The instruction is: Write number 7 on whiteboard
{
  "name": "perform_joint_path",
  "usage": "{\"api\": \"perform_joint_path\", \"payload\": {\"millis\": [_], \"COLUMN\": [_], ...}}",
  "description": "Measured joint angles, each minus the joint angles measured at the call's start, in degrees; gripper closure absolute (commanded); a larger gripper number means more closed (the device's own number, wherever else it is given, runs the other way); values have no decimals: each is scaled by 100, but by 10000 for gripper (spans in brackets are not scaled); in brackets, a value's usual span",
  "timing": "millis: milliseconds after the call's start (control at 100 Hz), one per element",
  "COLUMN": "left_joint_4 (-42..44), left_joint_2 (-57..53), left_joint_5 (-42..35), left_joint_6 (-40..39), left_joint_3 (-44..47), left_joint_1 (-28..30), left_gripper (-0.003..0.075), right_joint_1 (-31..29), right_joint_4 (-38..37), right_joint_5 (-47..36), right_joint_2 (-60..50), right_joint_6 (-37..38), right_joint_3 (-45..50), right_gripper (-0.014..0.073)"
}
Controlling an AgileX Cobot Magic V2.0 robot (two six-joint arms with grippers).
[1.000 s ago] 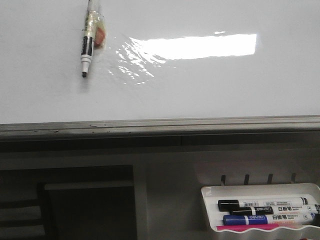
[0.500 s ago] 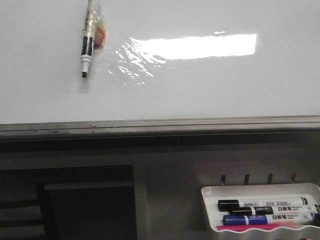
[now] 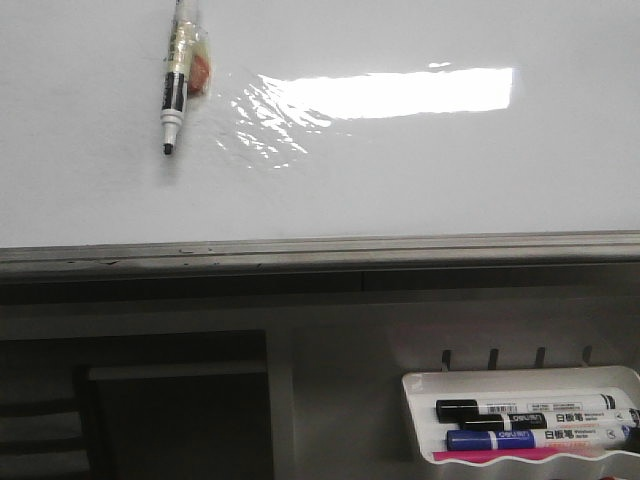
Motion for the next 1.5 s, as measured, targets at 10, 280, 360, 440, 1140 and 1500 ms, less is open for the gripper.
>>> {"api": "perform_joint_path", "payload": {"millis": [10, 280, 360, 440, 1140, 1500], "left_joint_4": [-51, -1286, -1949, -2673, -1736, -2310], "left_joint_2": [0, 0, 0, 0, 2124, 3044], "left_joint_5": [0, -39, -61, -219, 2562, 2816], "left_joint_6": [0, 0, 0, 0, 585, 1244], "left_joint_3": [0, 0, 0, 0, -2863, -3311], "left_joint_1": [0, 0, 0, 0, 0, 0], "left_gripper": [741, 741, 741, 741, 741, 428], "right_joint_1": [0, 0, 0, 0, 0, 0], "right_joint_4": [0, 1275, 1947, 2792, 3227, 3199], "right_joint_5": [0, -240, -374, -477, 2510, 2867], "right_joint_2": [0, 0, 0, 0, 2423, 3336], "right_joint_6": [0, 0, 0, 0, -221, -770], "right_joint_3": [0, 0, 0, 0, -2489, -3083], "right_gripper": [659, 659, 658, 658, 648, 200]}}
